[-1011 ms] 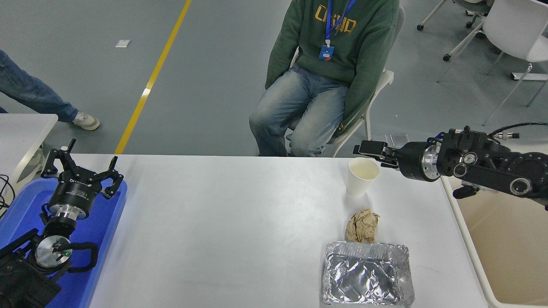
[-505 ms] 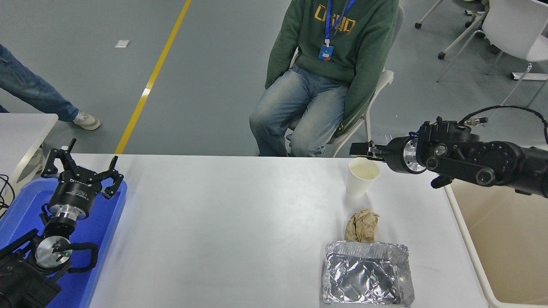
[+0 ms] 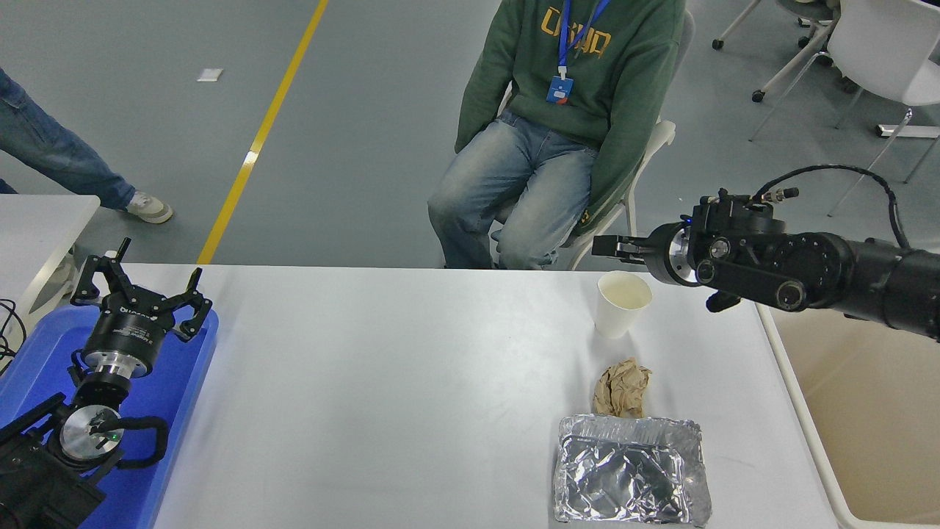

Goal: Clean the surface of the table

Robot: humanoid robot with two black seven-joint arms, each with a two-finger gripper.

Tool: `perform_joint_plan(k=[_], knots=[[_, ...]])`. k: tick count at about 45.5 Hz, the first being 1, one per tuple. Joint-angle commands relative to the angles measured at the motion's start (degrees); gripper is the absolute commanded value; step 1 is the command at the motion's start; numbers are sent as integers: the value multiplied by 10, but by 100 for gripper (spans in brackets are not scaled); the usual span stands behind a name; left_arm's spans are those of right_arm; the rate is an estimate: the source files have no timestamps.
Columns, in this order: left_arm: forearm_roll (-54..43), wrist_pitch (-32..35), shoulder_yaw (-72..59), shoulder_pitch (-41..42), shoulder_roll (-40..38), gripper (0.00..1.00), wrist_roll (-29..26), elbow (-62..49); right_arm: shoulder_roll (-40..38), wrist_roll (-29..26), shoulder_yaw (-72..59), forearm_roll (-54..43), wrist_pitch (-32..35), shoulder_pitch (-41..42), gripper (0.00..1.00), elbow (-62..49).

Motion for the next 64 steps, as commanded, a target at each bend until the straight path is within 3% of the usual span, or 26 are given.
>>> perform_joint_plan(k=[1, 27, 36, 41, 64], knots=[[0, 0, 0, 0, 0, 100, 0, 0, 47, -3, -16, -2, -2, -40, 97, -71], [0, 0, 0, 0, 0, 100, 0, 0, 49, -2, -24, -11, -3, -77, 91, -107], [0, 0, 0, 0, 0, 100, 0, 0, 50, -2, -23, -10, -2, -81, 64, -112], [0, 0, 0, 0, 0, 100, 0, 0, 51, -2, -23, -10, -3, -81, 56, -112], [0, 0, 0, 0, 0, 100, 0, 0, 54, -2, -24, -11, -1, -84, 59, -111]])
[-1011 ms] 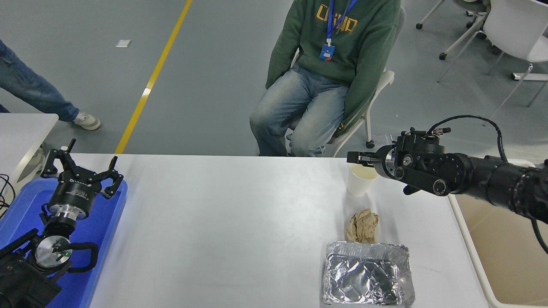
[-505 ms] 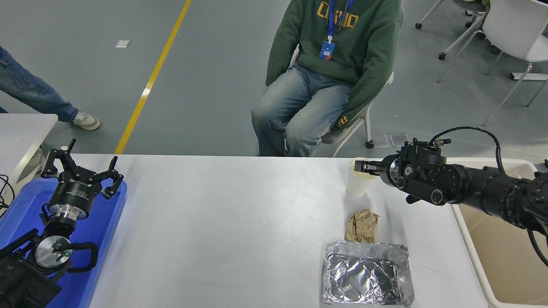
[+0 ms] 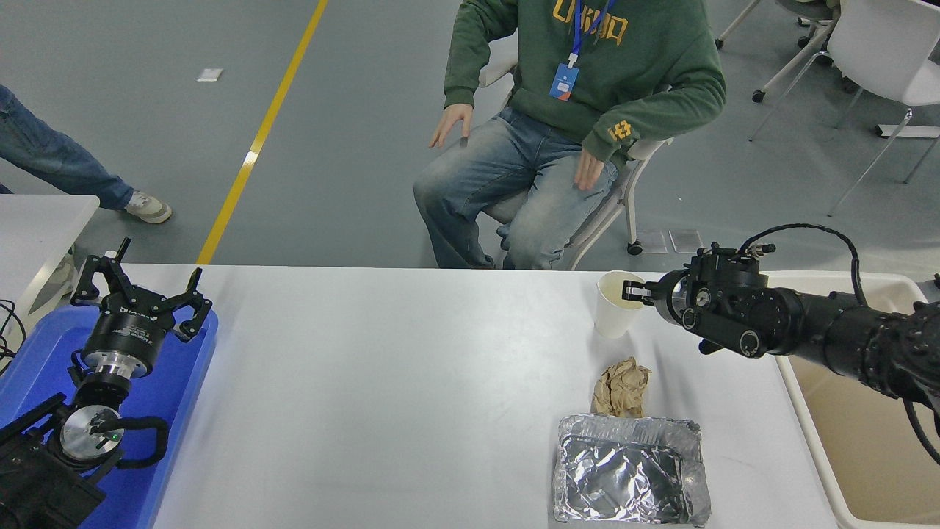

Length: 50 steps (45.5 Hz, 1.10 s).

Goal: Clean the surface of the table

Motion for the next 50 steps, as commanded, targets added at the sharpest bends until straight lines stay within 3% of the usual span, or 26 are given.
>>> perform_joint_plan(k=[1, 13, 30, 50], knots=[[0, 0, 0, 0, 0, 100, 0, 0, 4, 0, 0, -1, 1, -3, 59, 0], [0, 0, 0, 0, 0, 100, 0, 0, 6, 0, 0, -11, 1, -5, 53, 1], [0, 0, 0, 0, 0, 100, 0, -1, 5, 0, 0, -11, 5, -4, 0, 0], [0, 0, 0, 0, 0, 100, 0, 0, 1, 0, -14, -7, 21, 17, 0, 7]])
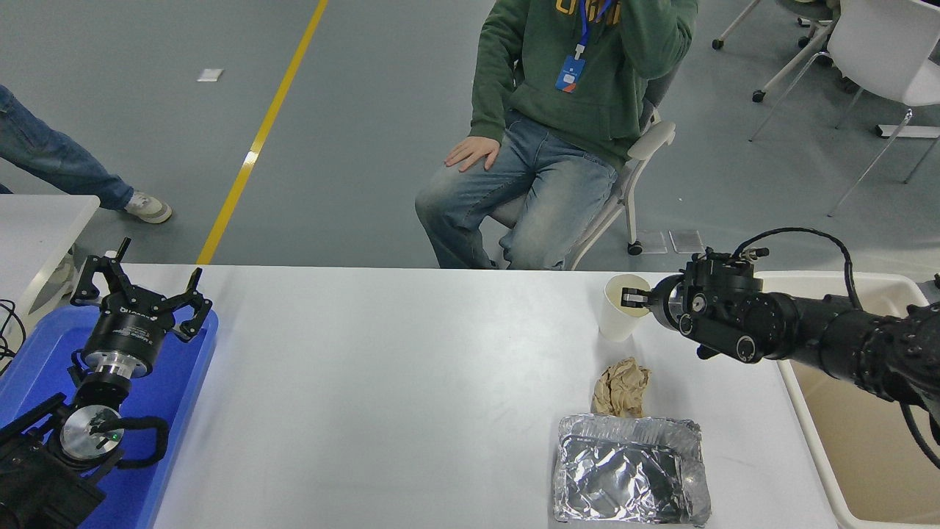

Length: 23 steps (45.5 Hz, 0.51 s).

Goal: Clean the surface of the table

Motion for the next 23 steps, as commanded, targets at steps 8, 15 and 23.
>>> perform_joint_plan(k=[8, 15, 23], knots=[[0, 0, 0, 0, 0, 100, 0, -1, -20, 18, 7, 7, 30, 18, 0, 17], [0, 0, 0, 0, 0, 100, 0, 0, -65, 19, 25, 9, 33, 48, 0, 82], [0, 0, 0, 0, 0, 100, 0, -1, -124, 19, 28, 9, 32, 90, 0, 164]])
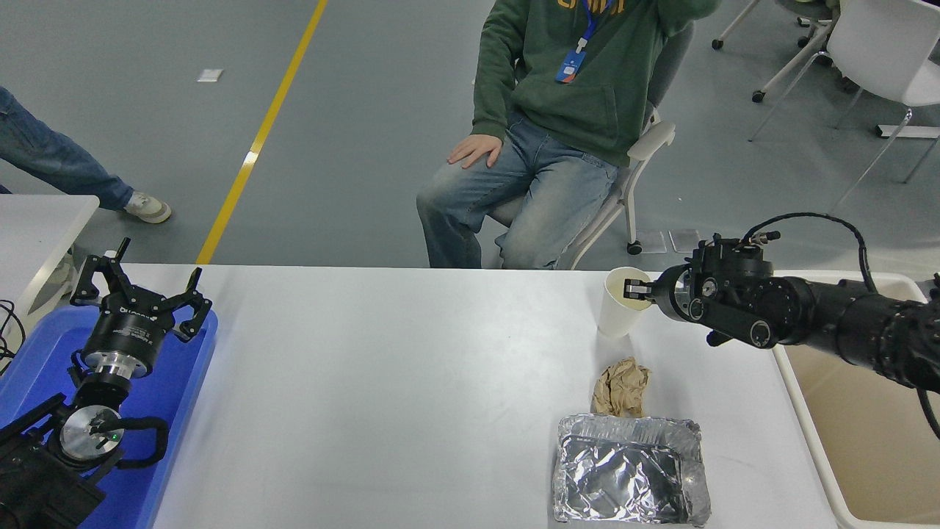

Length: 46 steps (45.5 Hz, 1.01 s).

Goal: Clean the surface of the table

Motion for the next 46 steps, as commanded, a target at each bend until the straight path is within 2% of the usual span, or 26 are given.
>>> perform_joint_plan(k=[1, 21, 46], knots=[[0, 0, 0, 0, 0, 100, 1, 0, -74, 3, 10, 0, 2, 47, 0, 97], [0, 0, 0, 0, 0, 100, 0, 0, -225, 8, 12, -8, 0, 100, 0, 258], [0, 0, 0, 1, 0, 100, 1, 0, -401, 26, 14, -63, 6, 143, 0, 368]])
